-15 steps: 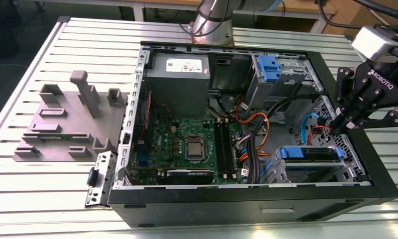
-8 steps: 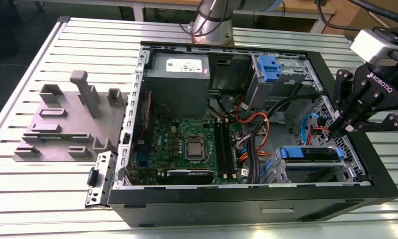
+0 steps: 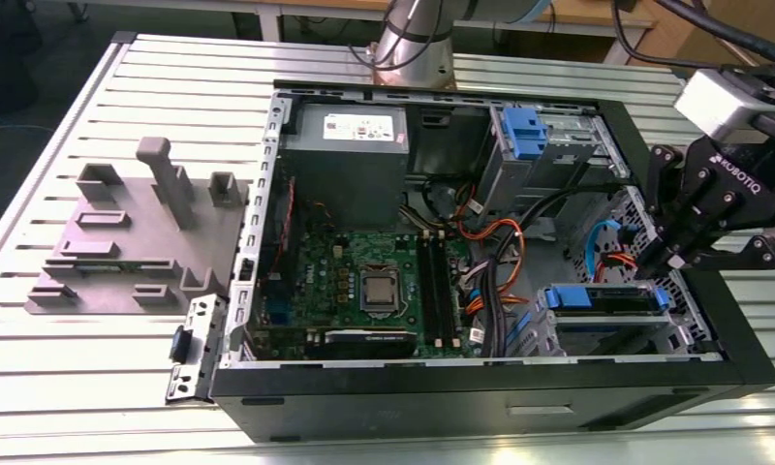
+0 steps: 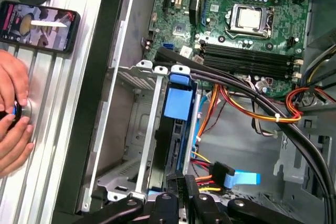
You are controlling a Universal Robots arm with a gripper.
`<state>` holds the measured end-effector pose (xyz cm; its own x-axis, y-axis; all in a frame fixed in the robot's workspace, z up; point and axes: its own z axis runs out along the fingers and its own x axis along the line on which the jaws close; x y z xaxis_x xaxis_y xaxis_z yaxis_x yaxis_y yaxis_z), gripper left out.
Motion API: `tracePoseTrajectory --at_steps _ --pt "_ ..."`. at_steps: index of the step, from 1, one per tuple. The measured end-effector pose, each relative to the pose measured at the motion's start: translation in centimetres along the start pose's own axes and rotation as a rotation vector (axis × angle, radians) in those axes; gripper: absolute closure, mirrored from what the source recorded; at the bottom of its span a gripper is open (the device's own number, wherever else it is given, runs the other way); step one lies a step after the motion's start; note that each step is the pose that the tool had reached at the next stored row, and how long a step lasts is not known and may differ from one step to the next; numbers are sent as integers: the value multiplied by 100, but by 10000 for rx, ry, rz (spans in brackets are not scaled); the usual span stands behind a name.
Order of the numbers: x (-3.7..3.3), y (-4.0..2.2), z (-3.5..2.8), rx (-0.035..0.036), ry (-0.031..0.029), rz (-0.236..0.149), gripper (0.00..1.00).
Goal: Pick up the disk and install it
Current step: 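Insert the first disk wire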
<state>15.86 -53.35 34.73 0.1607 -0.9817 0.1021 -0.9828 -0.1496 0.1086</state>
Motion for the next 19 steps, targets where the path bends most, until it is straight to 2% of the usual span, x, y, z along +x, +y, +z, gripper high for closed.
tracePoseTrajectory --at_steps 2,3,5,7,8,9,12,14,19 --pt "0 24 8 94 -47 5 83" --pt "1 31 11 124 -95 3 83" --pt "6 45 17 177 -233 -5 83" --pt "20 52 22 220 -428 -21 83" --pt "30 55 27 237 -504 -27 83" --pt "44 57 33 252 -554 -31 83" --pt "99 68 53 295 -626 -34 83" --pt "121 74 62 332 -627 -31 83" --pt "130 83 79 497 -609 35 83"
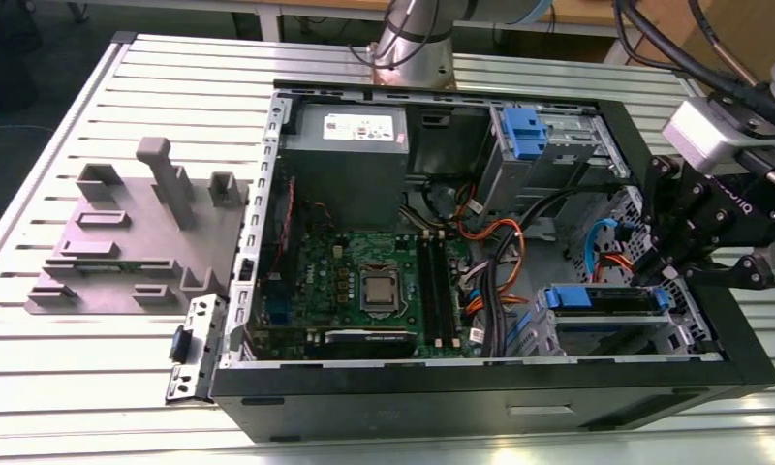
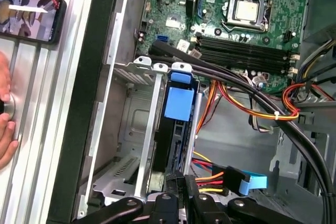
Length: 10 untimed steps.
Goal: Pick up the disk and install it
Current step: 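Insert the first disk wire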
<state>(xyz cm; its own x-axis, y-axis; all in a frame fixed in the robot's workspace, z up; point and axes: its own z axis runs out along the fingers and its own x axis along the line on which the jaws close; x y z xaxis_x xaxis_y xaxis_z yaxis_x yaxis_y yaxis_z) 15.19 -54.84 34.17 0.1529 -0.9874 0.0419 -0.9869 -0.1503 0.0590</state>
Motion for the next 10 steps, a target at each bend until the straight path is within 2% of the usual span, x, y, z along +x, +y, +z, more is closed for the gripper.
tracePoseTrajectory --at_steps 3,7,10 --pt "0 1 1 14 -11 177 83" --pt "-1 4 7 -8 -46 749 83" --pt "4 15 11 -5 -50 771 83"
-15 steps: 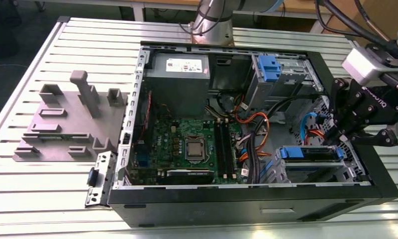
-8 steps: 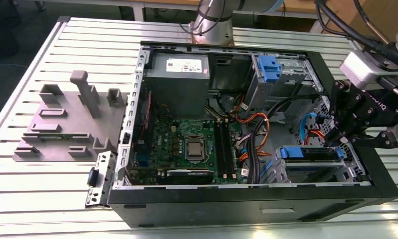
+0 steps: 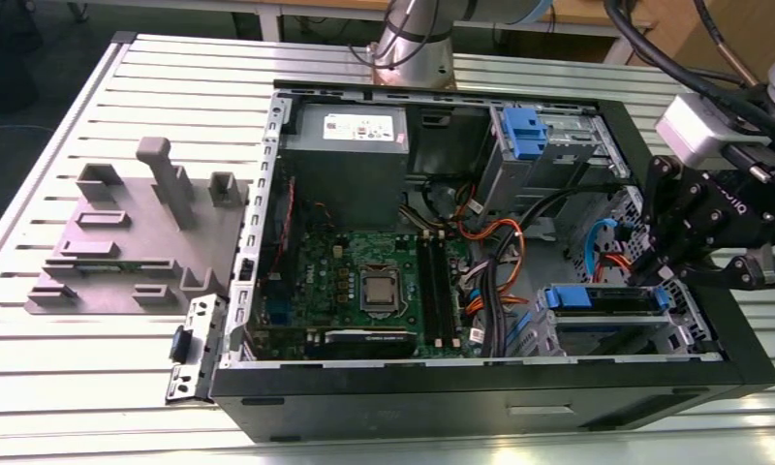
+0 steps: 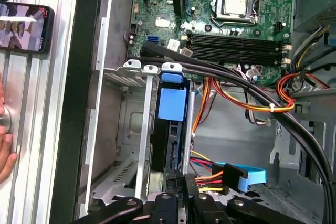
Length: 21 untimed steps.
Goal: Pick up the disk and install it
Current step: 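Insert the first disk wire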
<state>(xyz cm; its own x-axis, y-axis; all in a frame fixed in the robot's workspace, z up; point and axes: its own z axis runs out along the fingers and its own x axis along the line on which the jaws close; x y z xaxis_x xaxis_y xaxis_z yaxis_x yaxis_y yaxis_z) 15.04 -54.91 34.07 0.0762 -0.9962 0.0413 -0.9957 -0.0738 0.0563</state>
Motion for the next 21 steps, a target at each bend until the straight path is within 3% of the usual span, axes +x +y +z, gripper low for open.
tracePoseTrajectory --at_steps 5,15,21 --pt "18 38 19 34 -30 0 83" --pt "22 68 55 138 -27 167 83" --pt "23 69 61 154 -36 355 83"
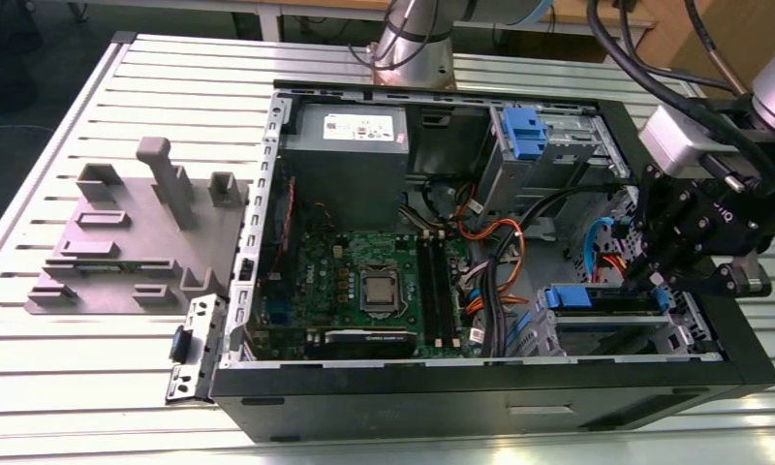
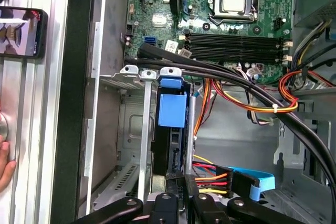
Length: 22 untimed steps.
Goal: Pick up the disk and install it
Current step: 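Insert the first disk wire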
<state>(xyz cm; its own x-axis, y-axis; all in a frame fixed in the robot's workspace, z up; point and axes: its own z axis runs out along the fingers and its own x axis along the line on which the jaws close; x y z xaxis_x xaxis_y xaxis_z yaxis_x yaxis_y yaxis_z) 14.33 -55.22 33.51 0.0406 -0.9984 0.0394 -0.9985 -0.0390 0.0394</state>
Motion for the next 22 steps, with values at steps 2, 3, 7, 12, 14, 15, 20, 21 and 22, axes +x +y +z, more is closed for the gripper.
tracePoseTrajectory --at_steps 2,3,7,12,14,15,20,21,22 --pt "2 1 1 7 -1 68 83" --pt "5 1 2 8 -2 96 83" --pt "10 10 4 48 -5 163 83" --pt "8 47 4 165 0 177 83" --pt "9 47 5 188 1 188 83" --pt "9 47 5 194 1 198 83" --pt "12 51 7 210 0 263 83" --pt "12 54 9 211 0 297 83" --pt "12 58 11 213 -3 346 83"
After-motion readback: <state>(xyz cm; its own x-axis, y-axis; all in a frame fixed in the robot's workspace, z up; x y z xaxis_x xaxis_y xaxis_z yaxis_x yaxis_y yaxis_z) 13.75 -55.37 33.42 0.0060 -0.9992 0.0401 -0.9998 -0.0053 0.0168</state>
